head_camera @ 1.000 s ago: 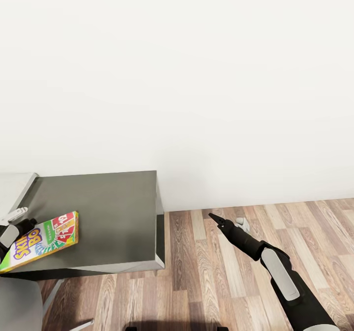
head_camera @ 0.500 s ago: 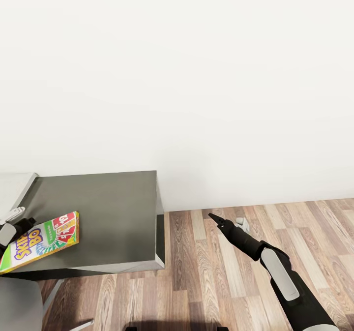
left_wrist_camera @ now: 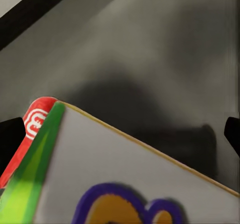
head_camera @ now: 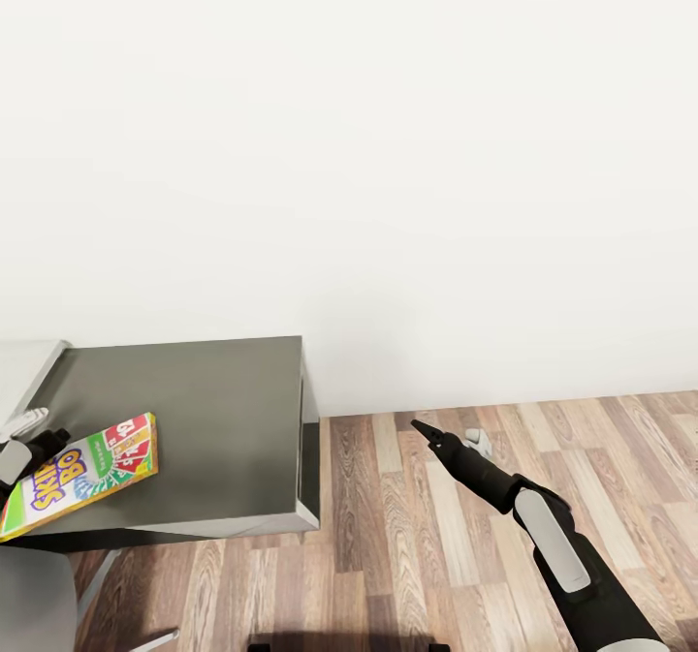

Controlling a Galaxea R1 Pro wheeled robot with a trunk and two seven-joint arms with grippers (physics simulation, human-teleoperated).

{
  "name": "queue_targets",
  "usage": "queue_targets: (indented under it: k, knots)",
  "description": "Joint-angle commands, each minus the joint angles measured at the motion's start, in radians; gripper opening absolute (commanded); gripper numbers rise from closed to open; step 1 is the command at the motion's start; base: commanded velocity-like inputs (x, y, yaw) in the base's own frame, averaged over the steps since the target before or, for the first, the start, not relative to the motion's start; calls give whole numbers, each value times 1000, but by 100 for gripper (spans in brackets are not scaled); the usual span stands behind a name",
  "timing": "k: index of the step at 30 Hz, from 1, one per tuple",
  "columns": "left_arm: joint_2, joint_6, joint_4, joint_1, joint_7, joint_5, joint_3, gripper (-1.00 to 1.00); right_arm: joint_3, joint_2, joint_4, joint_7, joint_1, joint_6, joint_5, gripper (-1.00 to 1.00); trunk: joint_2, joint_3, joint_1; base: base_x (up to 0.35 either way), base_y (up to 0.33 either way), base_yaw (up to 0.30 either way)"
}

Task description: Put all the toys in the child's room - the three board games (two on the bed and one on the table), the two jigsaw puzzles on the table, and the tennis ball on the table - inside the toy box on the table in the child's room.

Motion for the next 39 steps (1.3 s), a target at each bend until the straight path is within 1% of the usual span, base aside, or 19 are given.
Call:
queue_targets:
  k: [1,8,20,25,30,39]
  knots:
    - [-1,4,15,0,1,25,6,100,1,-1,0,0,0,3,-4,100,-1,-1,1,0,-47,0]
    - [-1,4,15,0,1,25,5,100,1,-2,0,1,-1,3,-4,100,-1,-1,1,0,-55,0]
    - [-3,3,15,0,1,24,5,100,1,-1,0,0,0,3,-4,100,-1,-1,1,0,-212,0]
    - [-3,4,15,0,1,24,5,100,1,-1,0,1,0,3,-4,100,-1,-1,1,0,-84,0]
    - [-4,4,15,0,0,24,5,100,1,-1,0,2,-1,3,-4,100,-1,-1,1,0,-191,0]
    - [-4,4,15,0,0,24,5,100,1,-2,-1,2,0,2,-4,100,-1,-1,1,0,-28,0]
